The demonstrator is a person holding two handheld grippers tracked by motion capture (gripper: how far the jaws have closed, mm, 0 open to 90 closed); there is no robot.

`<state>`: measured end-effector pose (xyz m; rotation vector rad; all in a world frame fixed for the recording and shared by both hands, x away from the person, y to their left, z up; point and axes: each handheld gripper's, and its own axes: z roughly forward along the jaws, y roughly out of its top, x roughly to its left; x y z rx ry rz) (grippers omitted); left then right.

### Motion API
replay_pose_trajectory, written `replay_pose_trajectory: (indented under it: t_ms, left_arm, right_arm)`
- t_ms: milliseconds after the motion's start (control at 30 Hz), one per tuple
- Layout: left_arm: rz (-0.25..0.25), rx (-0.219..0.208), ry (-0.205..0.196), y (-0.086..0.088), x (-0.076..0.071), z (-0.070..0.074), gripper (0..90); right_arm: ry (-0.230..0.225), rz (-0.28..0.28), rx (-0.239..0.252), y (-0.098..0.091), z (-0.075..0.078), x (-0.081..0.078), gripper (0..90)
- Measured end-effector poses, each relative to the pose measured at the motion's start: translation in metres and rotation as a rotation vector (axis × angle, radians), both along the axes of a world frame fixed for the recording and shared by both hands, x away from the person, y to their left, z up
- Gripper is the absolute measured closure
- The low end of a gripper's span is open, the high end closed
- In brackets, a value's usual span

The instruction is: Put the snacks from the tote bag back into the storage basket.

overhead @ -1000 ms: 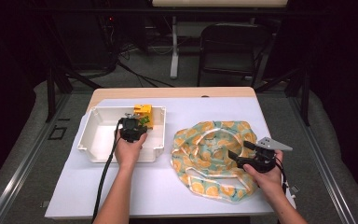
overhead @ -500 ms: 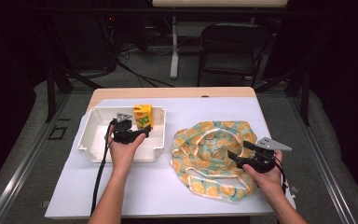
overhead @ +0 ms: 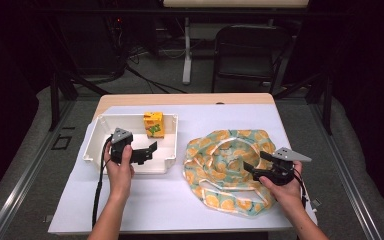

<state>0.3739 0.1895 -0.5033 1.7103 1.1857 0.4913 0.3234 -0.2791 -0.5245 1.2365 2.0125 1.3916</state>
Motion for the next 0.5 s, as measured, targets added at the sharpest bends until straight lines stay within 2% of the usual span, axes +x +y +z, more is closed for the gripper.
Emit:
replay_pose_trajectory:
  t_ms: [300, 500]
  left_arm:
    - [0.004, 0.007, -0.032, 0.017, -0.023, 0.005, 0.1]
    - [0.001, -0.003, -0.037, 0.025, -0.037, 0.006, 0.1]
  right_arm:
    - [0.001, -0.001, 0.001, 0.001, 0.0, 0.0, 16.6]
    - [0.003, 0.003, 0.001, 0.001, 0.001, 0.0, 16.6]
